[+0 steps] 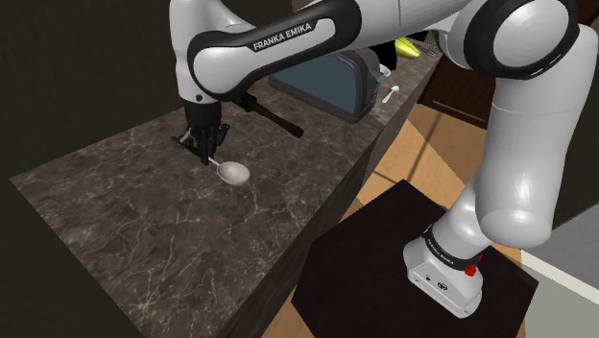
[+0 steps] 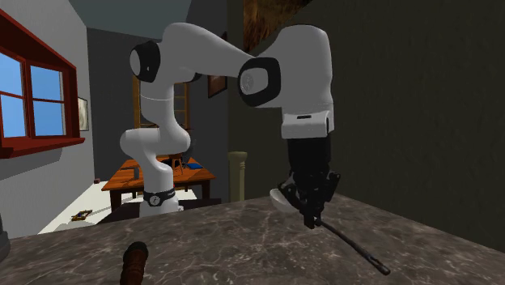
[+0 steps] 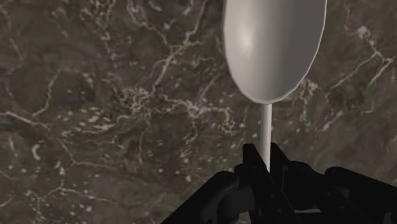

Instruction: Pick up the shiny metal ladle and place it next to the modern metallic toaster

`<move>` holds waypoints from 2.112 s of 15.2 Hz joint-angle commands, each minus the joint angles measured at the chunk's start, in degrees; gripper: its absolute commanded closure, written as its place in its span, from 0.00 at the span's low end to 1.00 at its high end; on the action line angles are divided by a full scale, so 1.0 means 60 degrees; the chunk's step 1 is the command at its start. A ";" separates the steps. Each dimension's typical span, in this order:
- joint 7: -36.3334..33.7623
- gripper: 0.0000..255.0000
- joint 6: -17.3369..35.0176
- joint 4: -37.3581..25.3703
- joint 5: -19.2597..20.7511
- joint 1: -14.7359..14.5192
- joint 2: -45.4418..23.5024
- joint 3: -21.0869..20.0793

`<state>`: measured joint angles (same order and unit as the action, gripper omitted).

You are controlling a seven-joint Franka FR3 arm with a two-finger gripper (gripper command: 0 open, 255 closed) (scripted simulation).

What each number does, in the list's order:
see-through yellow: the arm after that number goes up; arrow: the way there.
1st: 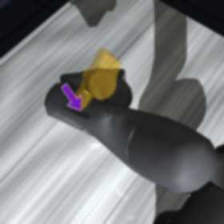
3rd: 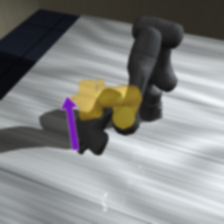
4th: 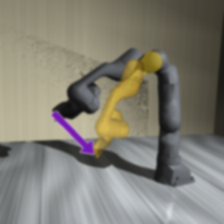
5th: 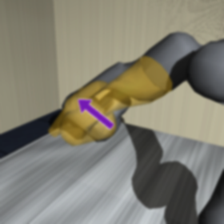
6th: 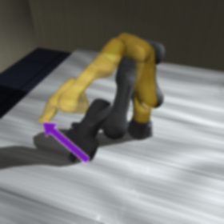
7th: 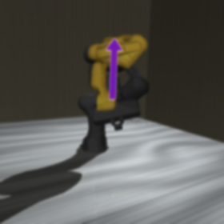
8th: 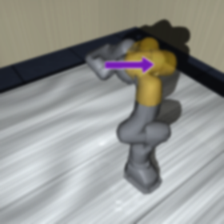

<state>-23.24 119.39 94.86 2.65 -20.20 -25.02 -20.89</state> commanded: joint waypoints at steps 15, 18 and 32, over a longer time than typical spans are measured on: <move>-0.0013 1.00 -0.1822 -0.1258 -0.0200 0.0035 0.0596 -0.0115; -0.0029 1.00 -0.2187 -0.1584 -0.0213 0.0024 0.0639 -0.0127; -0.0161 1.00 -0.4034 -0.3546 -0.0167 -0.0125 0.0531 -0.0168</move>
<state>-24.08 96.12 74.85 1.53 -20.78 -21.46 -21.89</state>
